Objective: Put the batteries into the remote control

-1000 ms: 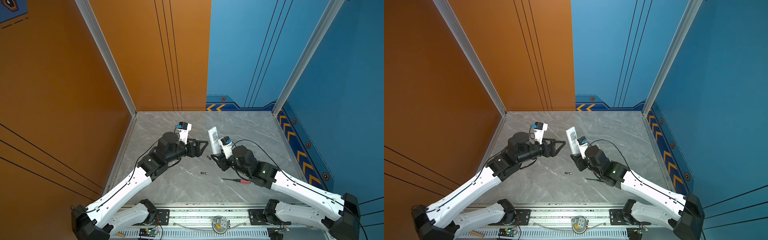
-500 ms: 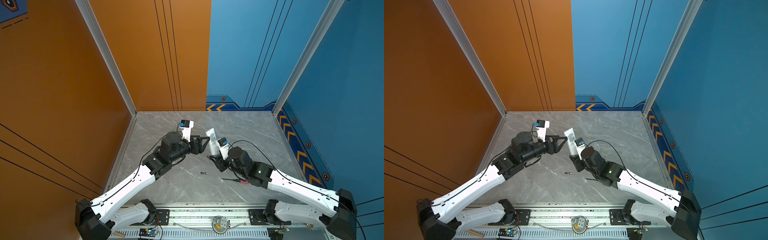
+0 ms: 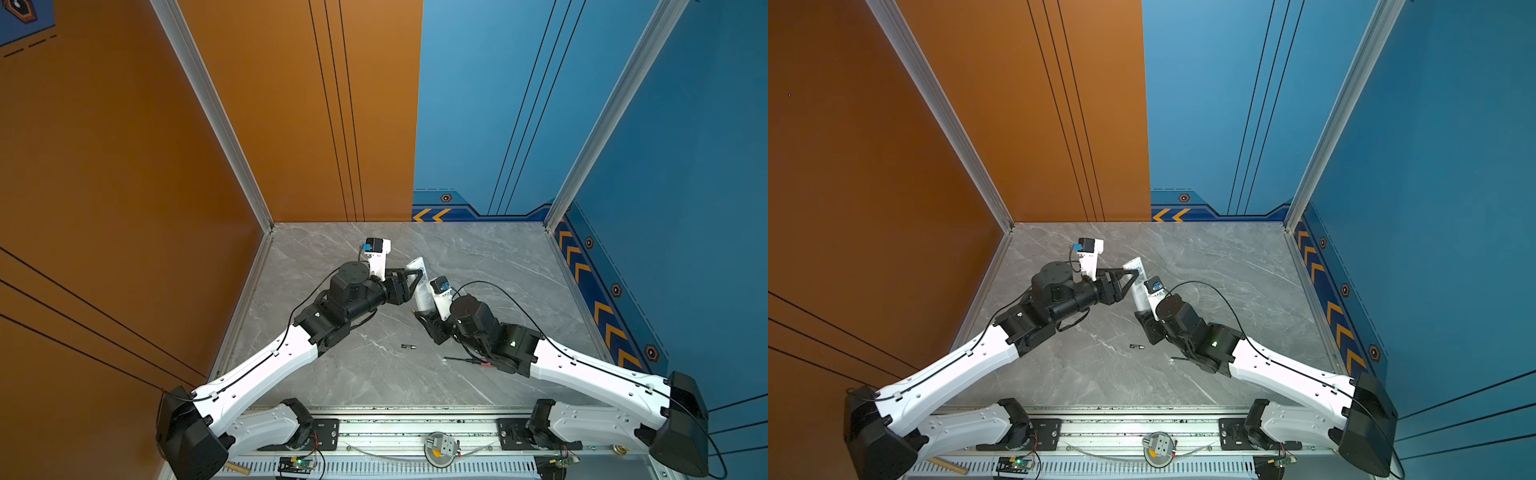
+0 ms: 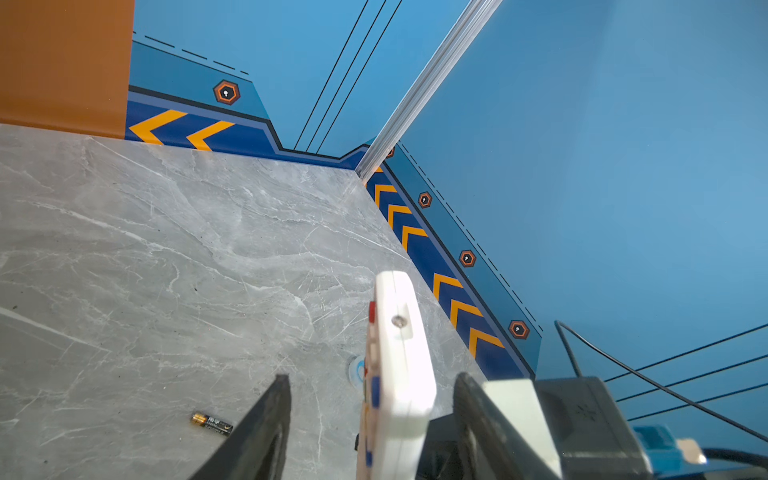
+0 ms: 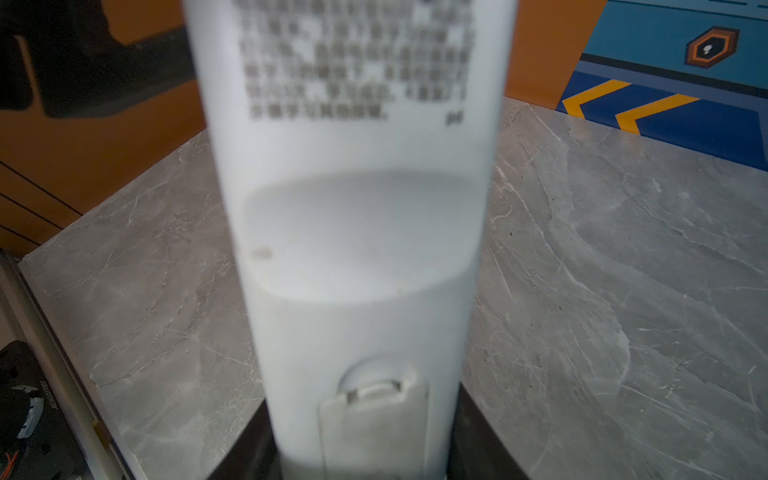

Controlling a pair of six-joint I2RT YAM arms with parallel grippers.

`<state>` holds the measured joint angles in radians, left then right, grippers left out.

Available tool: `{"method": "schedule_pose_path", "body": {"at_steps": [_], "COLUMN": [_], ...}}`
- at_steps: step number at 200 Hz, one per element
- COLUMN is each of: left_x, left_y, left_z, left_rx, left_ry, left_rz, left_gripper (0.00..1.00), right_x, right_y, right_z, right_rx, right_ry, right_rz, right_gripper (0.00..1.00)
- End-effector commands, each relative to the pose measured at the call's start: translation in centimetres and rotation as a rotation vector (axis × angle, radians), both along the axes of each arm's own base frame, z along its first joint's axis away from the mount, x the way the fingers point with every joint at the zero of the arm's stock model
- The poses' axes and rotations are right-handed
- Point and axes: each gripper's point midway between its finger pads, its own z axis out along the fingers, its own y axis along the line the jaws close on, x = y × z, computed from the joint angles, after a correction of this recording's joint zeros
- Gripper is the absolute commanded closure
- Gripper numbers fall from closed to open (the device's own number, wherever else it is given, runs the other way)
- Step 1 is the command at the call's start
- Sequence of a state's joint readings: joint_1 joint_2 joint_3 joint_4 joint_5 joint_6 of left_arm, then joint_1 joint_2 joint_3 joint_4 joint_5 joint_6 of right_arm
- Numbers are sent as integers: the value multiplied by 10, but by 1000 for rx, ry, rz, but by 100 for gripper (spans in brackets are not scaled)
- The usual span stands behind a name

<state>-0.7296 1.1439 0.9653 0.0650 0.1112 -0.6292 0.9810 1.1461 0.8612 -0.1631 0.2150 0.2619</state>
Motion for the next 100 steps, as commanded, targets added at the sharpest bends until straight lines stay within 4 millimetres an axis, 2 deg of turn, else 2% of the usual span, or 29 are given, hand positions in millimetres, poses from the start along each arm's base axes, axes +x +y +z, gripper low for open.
{"method": "schedule_pose_path", "body": {"at_steps": [1,100], "left_x": [1,10], "left_y": [-5,-17], "left_z": [10,-5], "left_rx": [-30,-18], "left_ry": [-30,-11], "left_rz": [7,-1], "left_gripper": [39,48], "right_x": [6,5], "right_y": [5,10], "right_z": [22,21], "right_rx": [57,60], "right_ry": [-47,-48], "right_rz": [-22,-9], "right_gripper": [100,100]}}
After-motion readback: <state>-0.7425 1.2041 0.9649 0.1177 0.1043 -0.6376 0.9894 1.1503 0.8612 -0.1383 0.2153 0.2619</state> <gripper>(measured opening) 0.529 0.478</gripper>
